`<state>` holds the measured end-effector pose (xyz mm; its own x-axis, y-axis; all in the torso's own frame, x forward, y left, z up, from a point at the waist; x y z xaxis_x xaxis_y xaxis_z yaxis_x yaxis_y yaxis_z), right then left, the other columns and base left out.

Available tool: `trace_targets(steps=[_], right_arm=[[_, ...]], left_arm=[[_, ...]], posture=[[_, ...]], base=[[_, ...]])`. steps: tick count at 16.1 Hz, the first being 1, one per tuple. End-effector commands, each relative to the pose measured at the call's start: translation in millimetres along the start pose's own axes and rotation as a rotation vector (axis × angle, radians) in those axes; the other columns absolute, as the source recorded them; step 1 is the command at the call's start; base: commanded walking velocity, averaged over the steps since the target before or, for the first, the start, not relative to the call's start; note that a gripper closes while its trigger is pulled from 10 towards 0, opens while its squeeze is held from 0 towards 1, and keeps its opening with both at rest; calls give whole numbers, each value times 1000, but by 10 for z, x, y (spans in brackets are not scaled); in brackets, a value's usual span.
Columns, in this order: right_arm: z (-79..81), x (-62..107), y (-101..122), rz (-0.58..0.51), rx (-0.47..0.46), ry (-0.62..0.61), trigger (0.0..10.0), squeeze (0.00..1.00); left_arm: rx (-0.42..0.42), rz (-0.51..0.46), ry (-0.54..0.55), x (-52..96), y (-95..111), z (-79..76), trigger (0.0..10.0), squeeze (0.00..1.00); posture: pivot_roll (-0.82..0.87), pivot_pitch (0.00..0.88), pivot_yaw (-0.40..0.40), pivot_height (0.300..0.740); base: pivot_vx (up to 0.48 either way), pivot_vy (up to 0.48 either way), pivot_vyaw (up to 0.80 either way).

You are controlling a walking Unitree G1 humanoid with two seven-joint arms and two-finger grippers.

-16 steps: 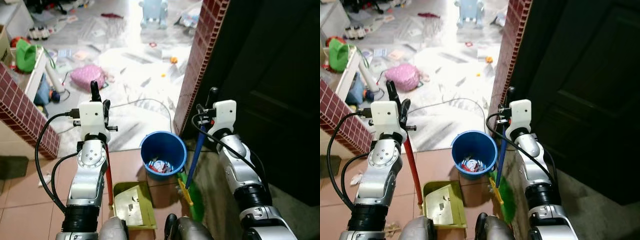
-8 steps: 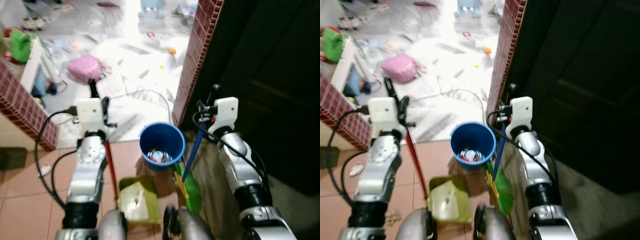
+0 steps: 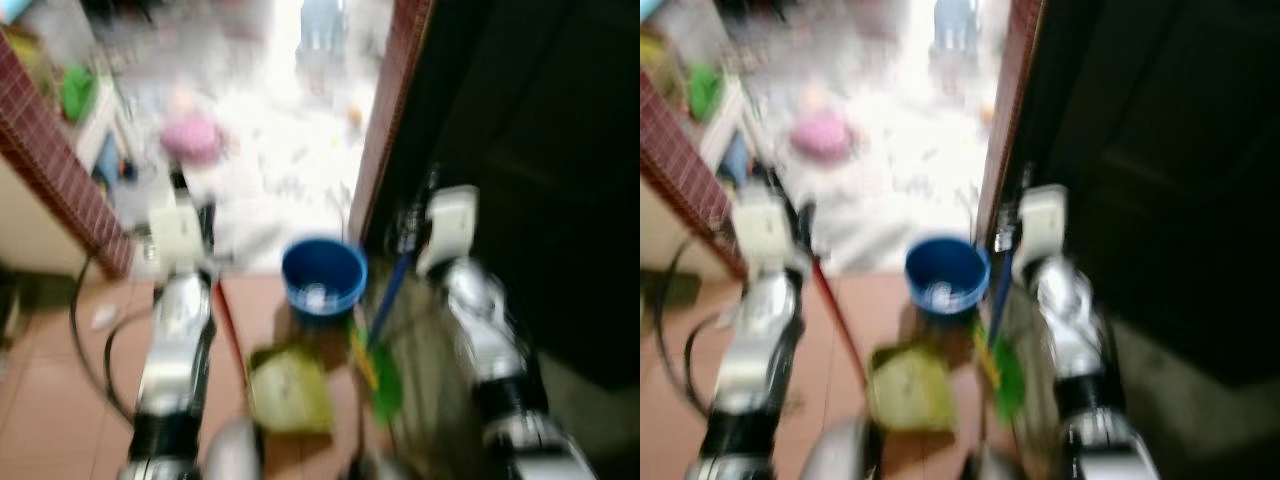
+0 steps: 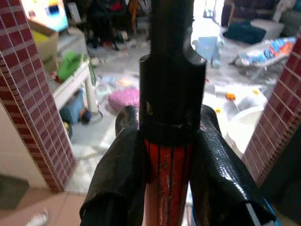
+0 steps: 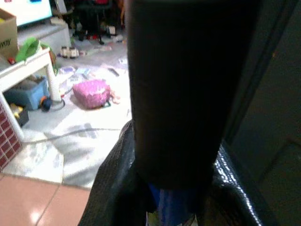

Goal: Sweep floor

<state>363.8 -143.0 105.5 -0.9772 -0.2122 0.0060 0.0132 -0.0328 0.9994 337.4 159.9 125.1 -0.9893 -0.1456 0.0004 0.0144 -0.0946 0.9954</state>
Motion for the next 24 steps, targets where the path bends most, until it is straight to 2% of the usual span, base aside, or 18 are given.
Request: trace_targets(steps=[1,17,22,24], right_arm=[[-35,12,-48,25,-17,-18,10000,0],[-4,12,-79,42,-9,-13,10000,0],[31,-15,-71,43,-4,-3,10000,0],[37,-19,-71,43,-3,-2,10000,0]], left_arm=[[1,-49,11,-32,152,22,10000,0],[19,-31,3,-21,171,-4,10000,0],[0,-30,-14,-3,159,-71,10000,0],[-14,-31,-19,5,138,-103,10000,0]], posture=[[-54,119,-45,740],[-53,134,-48,740],[-52,132,-52,740],[-52,132,-52,740]], base=[[0,0,0],[0,470,0],[0,471,0],[0,0,0]])
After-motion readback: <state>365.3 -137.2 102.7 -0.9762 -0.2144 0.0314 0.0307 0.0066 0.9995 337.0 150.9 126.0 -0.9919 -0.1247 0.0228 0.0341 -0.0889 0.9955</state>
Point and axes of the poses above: a point about 5 cm out from each wrist's last joint towards the gripper, its own x axis pointing back from the gripper into the wrist, its own y axis along the axis of the wrist's last joint, z = x × y, the point moved 4 cm from there along -x, pointing out of the wrist towards the gripper, and after that the axes turned 5 degrees about -x, right-handed, at the moved point
